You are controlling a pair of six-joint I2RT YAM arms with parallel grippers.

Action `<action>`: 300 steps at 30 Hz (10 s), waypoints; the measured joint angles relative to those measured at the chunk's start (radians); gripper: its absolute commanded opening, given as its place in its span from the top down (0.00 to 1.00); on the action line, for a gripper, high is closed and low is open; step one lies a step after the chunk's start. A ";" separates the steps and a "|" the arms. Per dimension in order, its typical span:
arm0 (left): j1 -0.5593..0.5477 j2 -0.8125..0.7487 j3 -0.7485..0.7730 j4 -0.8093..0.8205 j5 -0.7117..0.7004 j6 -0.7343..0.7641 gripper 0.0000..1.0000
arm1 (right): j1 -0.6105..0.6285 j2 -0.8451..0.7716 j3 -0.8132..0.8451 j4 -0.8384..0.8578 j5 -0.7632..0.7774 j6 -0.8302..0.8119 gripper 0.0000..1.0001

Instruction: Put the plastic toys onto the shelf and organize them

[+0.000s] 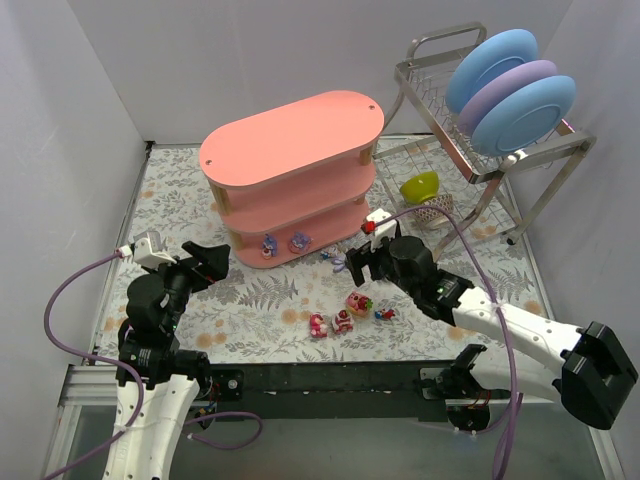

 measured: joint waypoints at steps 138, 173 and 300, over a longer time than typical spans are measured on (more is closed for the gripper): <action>0.000 -0.027 -0.003 0.021 0.024 0.000 0.02 | -0.255 0.534 0.212 -0.136 -0.488 0.185 0.37; 0.000 -0.026 -0.003 0.021 0.024 0.000 0.02 | -0.279 0.668 0.248 -0.026 -0.569 0.225 0.82; 0.000 -0.011 -0.003 0.022 0.035 0.007 0.02 | -0.079 0.311 0.023 0.551 0.019 -0.296 0.99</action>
